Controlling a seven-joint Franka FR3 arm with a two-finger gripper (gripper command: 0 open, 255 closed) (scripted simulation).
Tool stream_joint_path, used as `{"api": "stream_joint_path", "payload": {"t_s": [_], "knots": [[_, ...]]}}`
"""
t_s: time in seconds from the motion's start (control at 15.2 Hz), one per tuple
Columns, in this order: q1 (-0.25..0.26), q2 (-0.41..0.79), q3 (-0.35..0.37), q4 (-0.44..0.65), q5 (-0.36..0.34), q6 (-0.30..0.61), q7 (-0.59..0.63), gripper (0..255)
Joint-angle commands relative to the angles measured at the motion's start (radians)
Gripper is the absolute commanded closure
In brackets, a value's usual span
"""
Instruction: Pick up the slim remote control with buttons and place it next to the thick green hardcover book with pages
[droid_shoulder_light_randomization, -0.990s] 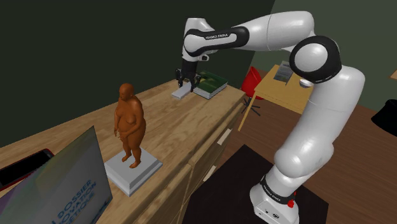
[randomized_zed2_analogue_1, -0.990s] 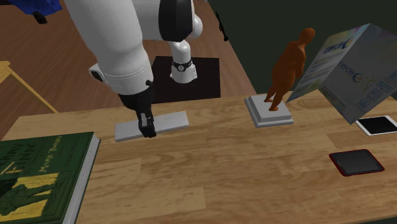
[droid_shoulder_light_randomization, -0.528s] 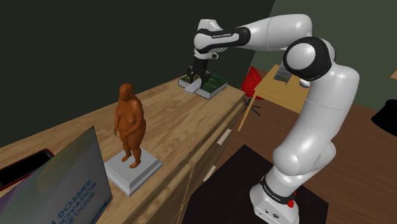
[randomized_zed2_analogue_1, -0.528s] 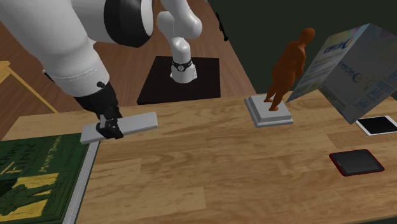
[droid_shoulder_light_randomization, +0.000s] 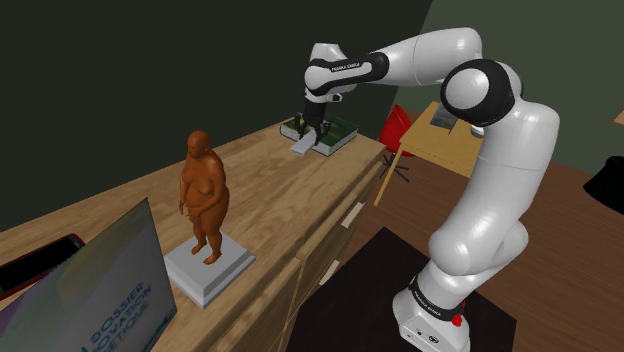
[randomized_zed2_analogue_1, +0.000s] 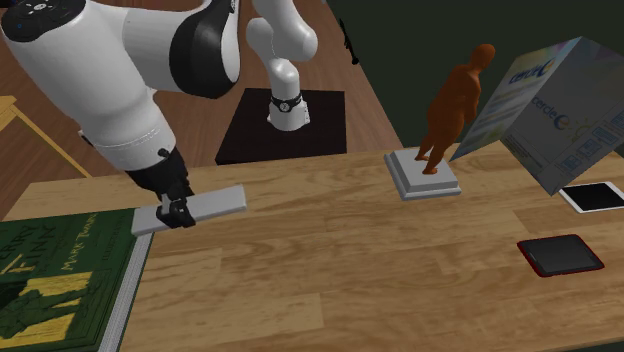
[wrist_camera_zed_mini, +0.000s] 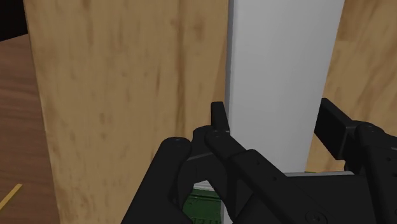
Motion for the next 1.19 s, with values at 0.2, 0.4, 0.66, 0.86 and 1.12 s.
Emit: {"api": "stream_joint_path", "payload": {"t_s": [0.2,0.4,0.66,0.86,1.12], "knots": [[0.001,0.022,-0.003,-0.04,-0.009,0.062,0.007,255],[0.003,0.038,-0.005,-0.061,-0.015,0.097,0.011,255],[0.005,0.061,-0.008,-0.084,-0.024,0.143,0.017,255],[0.006,0.075,-0.01,-0.096,-0.029,0.169,0.021,255],[0.006,0.075,-0.01,-0.096,-0.029,0.169,0.021,255]]}}
